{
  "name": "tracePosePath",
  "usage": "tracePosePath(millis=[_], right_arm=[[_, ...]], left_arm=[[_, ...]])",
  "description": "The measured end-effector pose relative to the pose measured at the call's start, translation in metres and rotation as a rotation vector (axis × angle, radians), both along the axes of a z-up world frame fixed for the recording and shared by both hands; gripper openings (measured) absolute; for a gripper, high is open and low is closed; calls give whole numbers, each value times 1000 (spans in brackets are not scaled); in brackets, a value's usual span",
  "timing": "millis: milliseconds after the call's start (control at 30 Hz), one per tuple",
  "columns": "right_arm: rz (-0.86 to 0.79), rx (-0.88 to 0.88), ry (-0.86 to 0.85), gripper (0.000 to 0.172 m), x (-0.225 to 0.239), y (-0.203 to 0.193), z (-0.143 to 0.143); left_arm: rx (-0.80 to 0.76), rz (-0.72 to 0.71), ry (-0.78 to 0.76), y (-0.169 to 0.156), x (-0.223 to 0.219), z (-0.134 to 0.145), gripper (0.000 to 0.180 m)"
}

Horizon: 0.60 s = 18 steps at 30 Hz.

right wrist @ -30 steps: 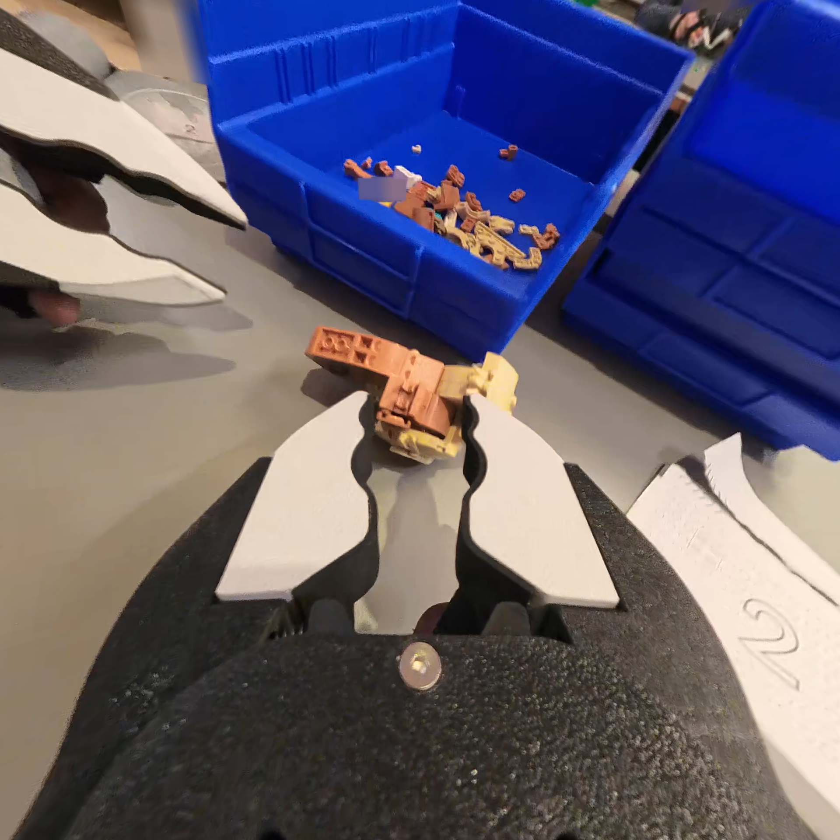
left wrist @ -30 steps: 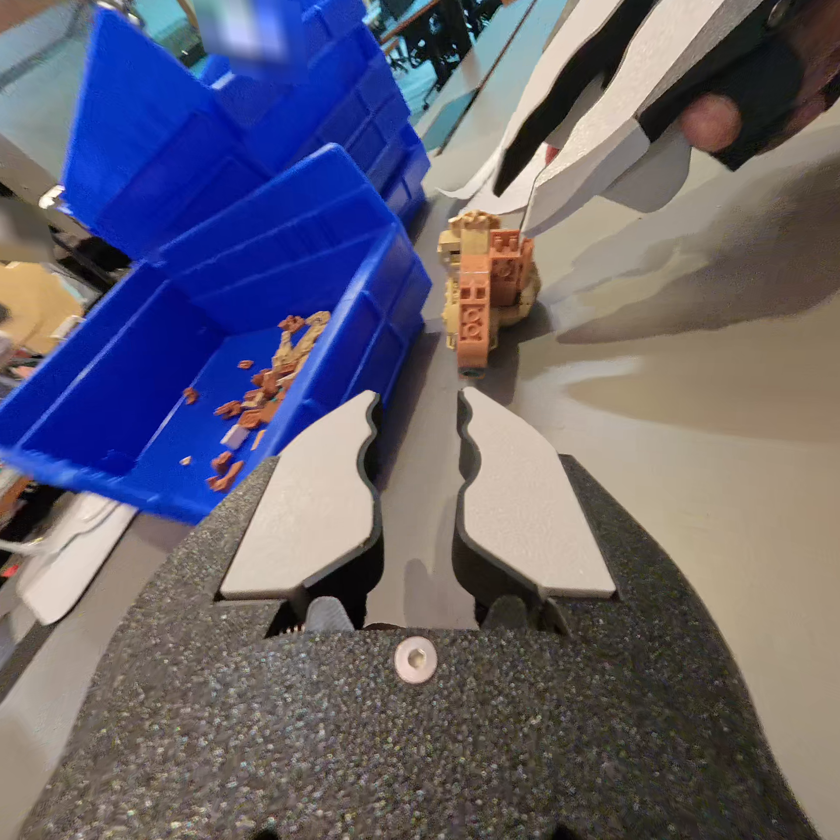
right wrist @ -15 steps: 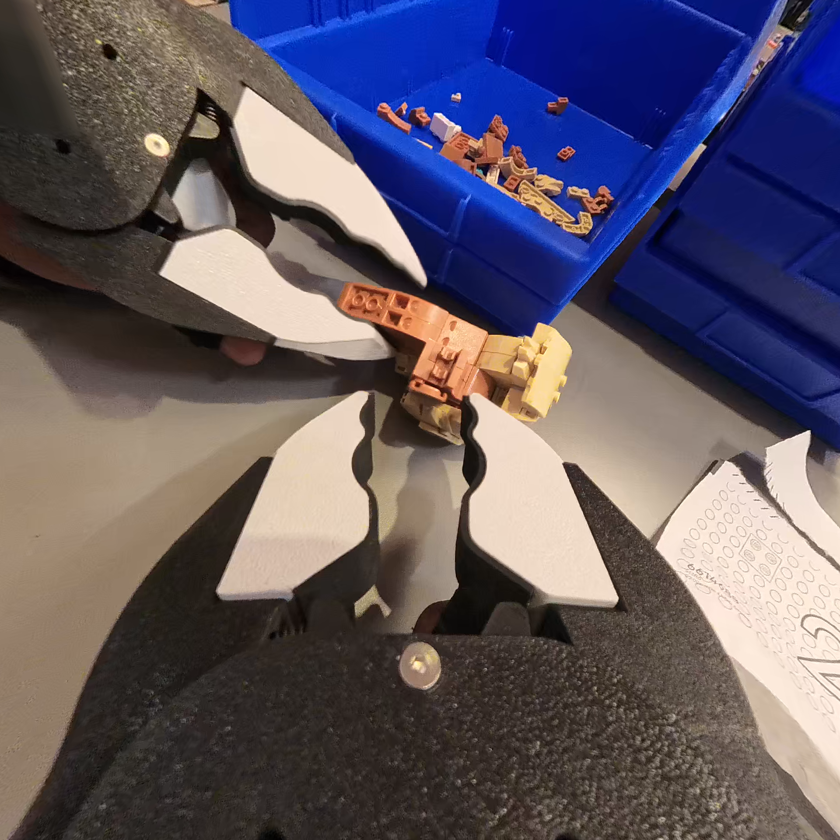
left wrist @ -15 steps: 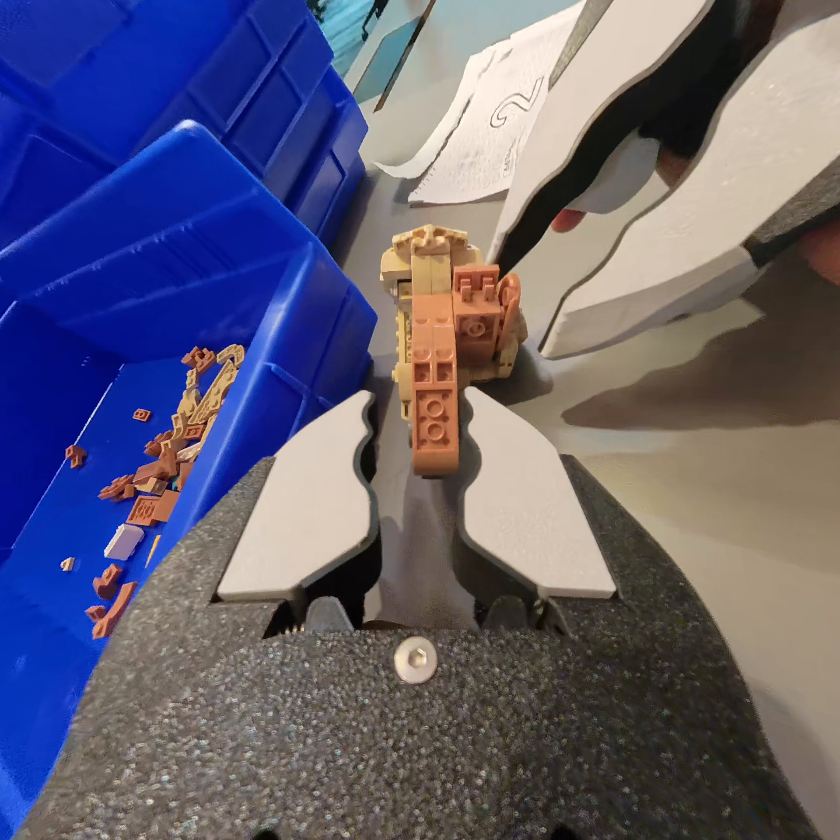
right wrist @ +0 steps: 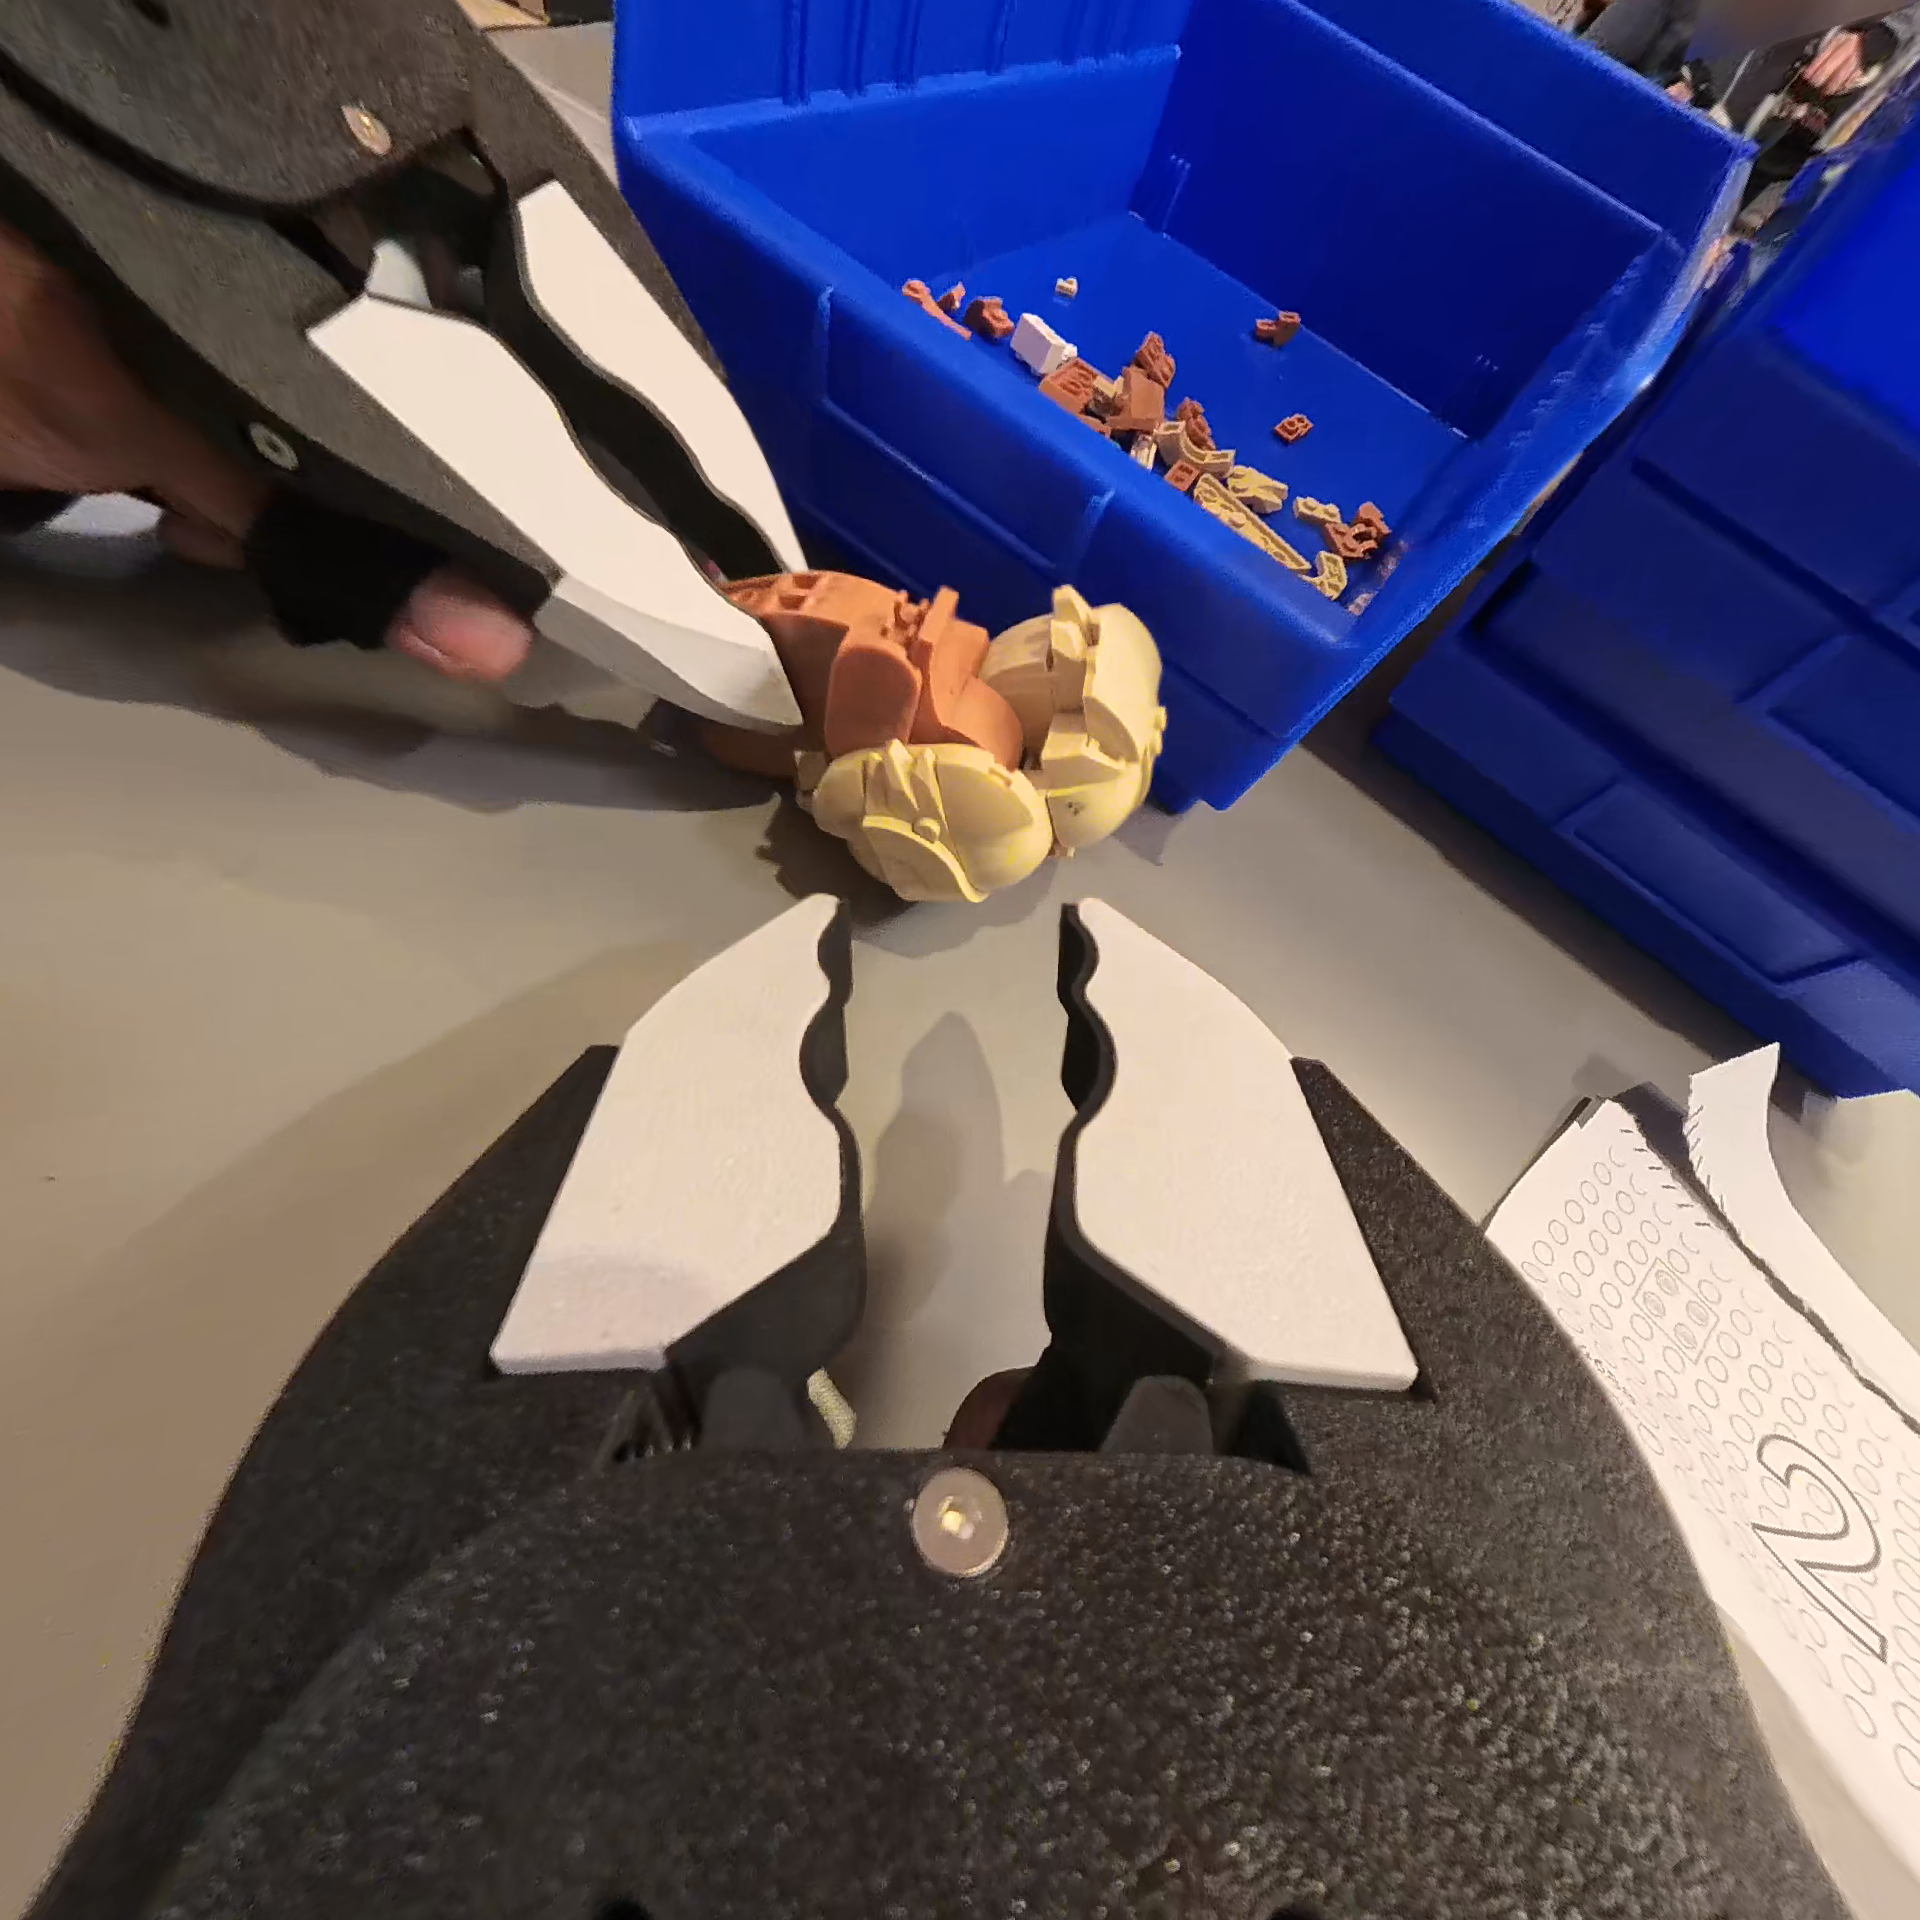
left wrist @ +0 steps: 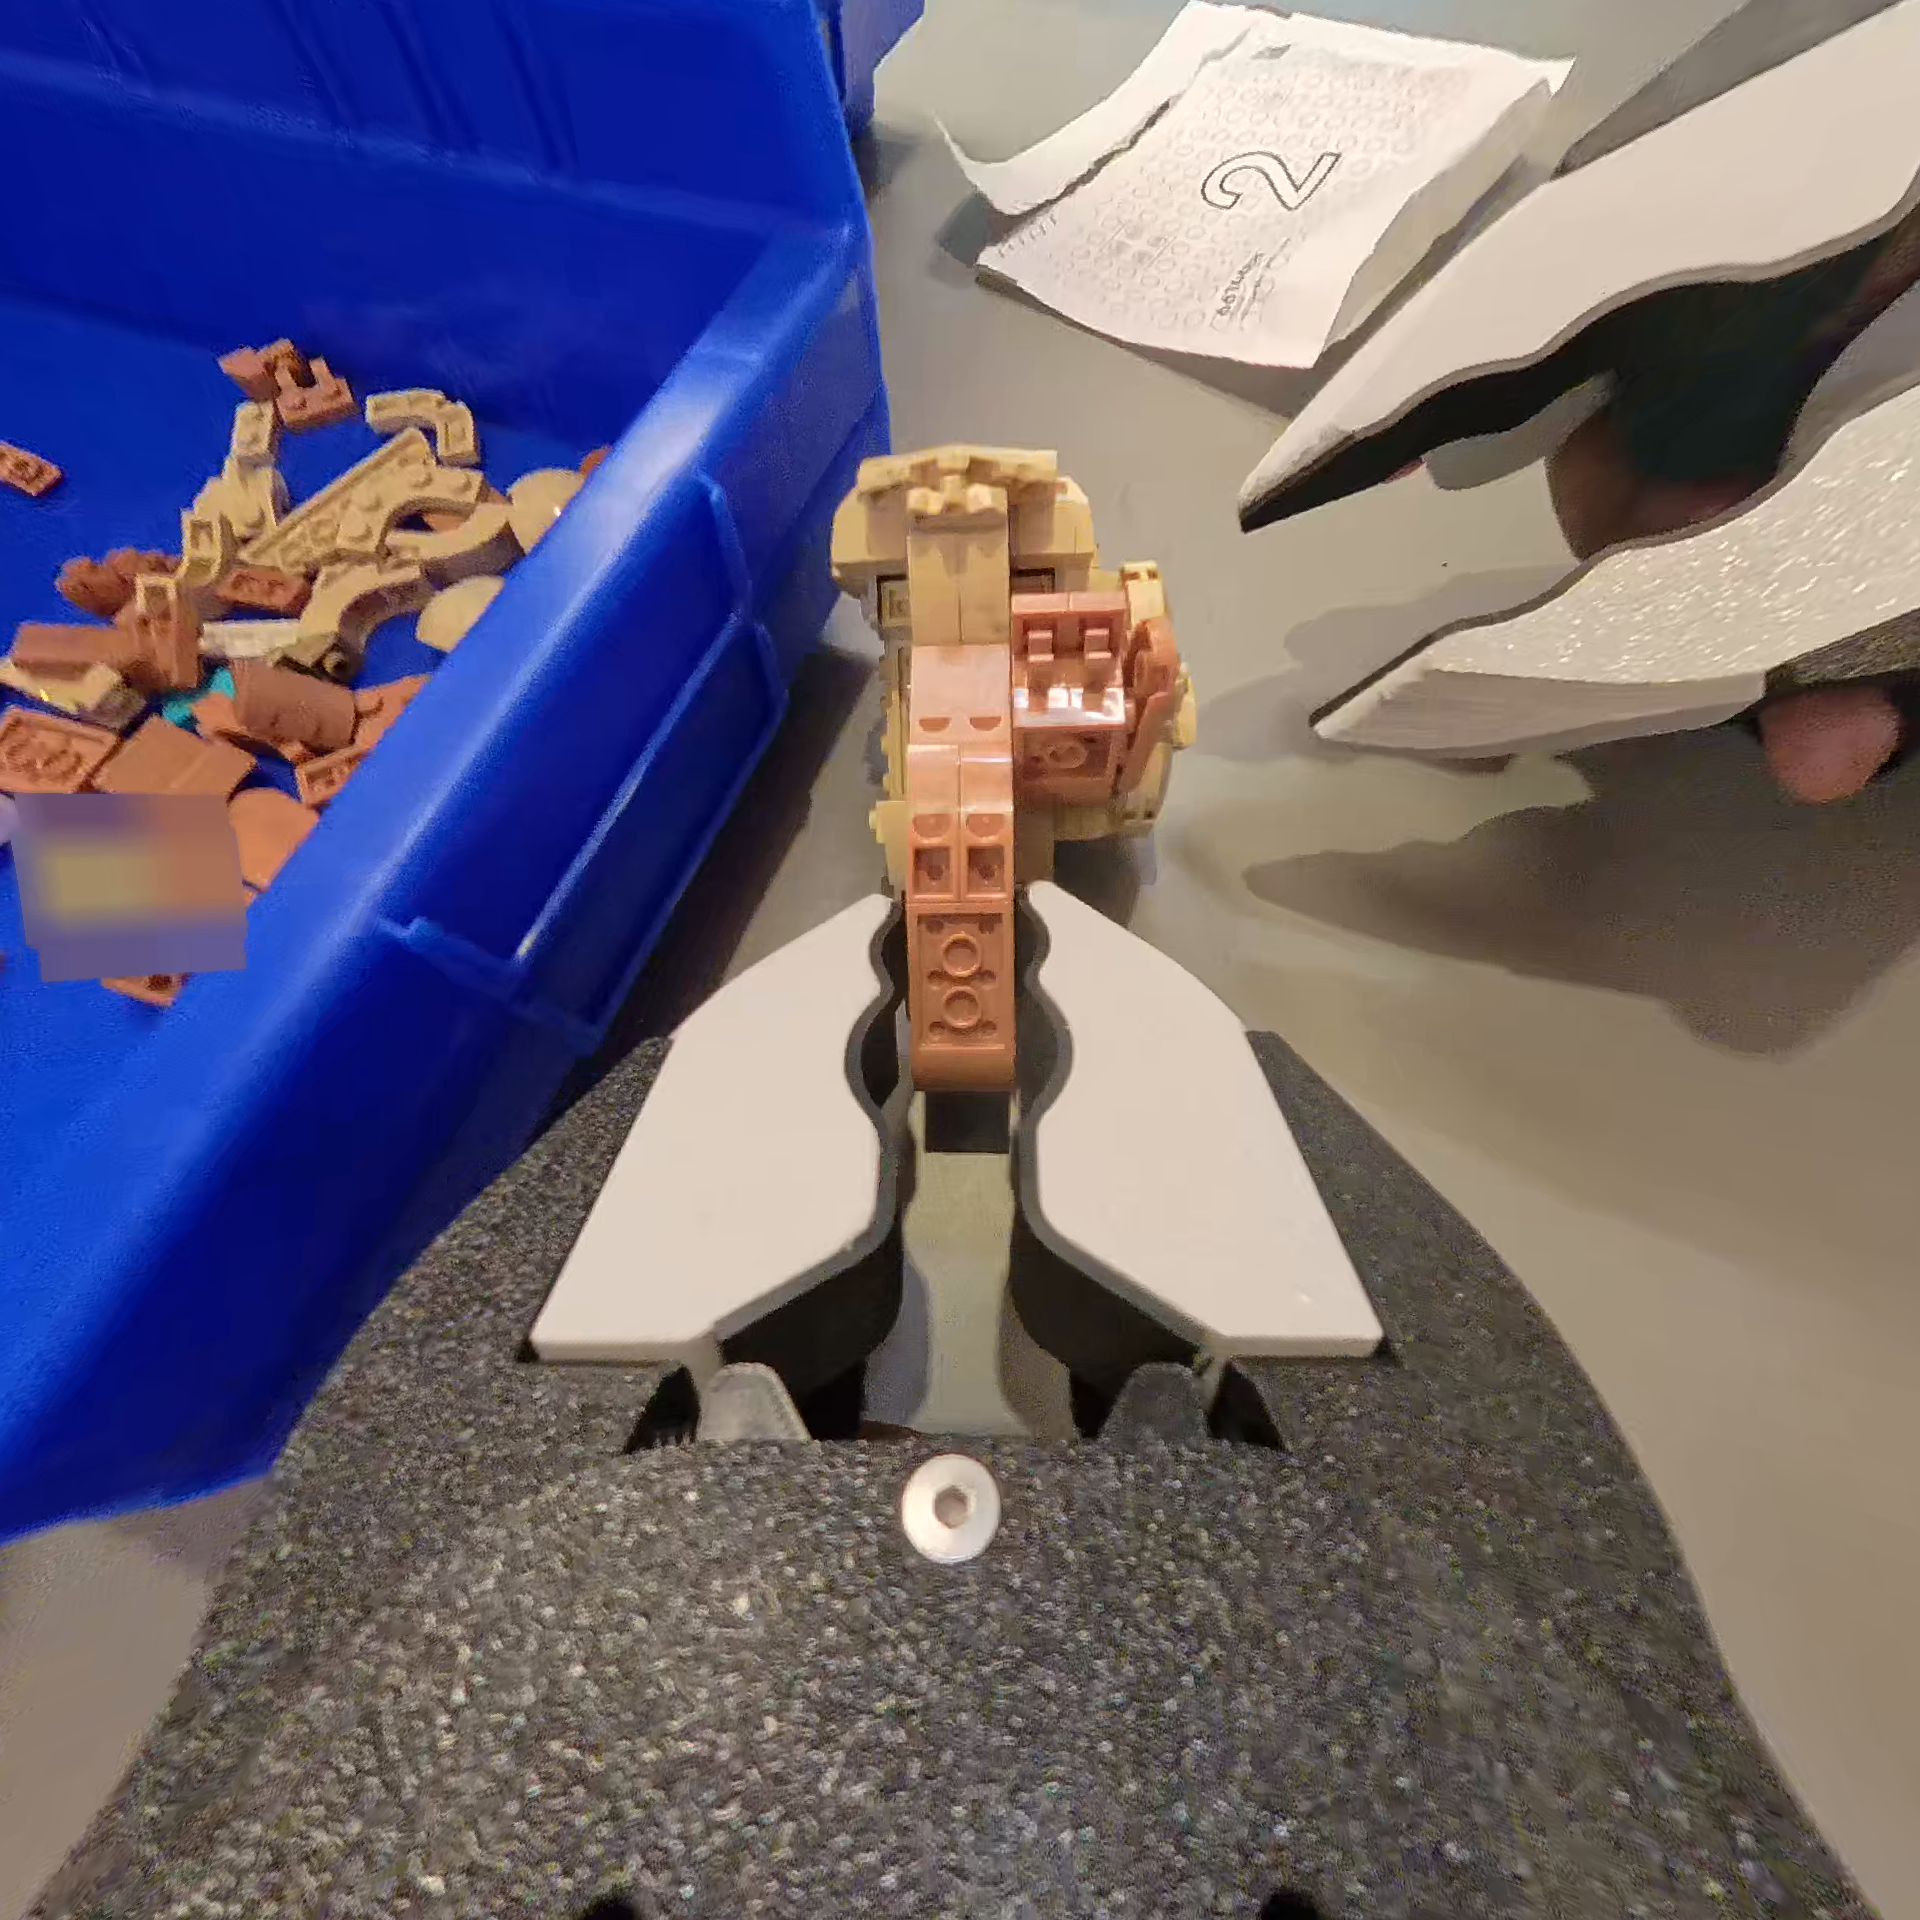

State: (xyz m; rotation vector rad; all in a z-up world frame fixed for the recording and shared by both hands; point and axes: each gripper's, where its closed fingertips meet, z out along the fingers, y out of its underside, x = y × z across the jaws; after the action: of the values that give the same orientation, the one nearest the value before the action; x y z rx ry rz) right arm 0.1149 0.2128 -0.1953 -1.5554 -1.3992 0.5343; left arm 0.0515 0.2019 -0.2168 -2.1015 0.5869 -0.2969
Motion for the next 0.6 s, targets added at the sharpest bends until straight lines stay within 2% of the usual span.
tracePosePath(millis=[433,500,600], right_arm=[[59,40,-57,40,-7,-14,-10],[59,44,-60,40,-7,-14,-11],[59,46,-60,40,-7,-14,-11]], left_arm=[[-54,31,-95,-25,-6,0,19],[-30,31,-74,-26,-7,2,19],[33,20,53,-27,-9,0,19]])
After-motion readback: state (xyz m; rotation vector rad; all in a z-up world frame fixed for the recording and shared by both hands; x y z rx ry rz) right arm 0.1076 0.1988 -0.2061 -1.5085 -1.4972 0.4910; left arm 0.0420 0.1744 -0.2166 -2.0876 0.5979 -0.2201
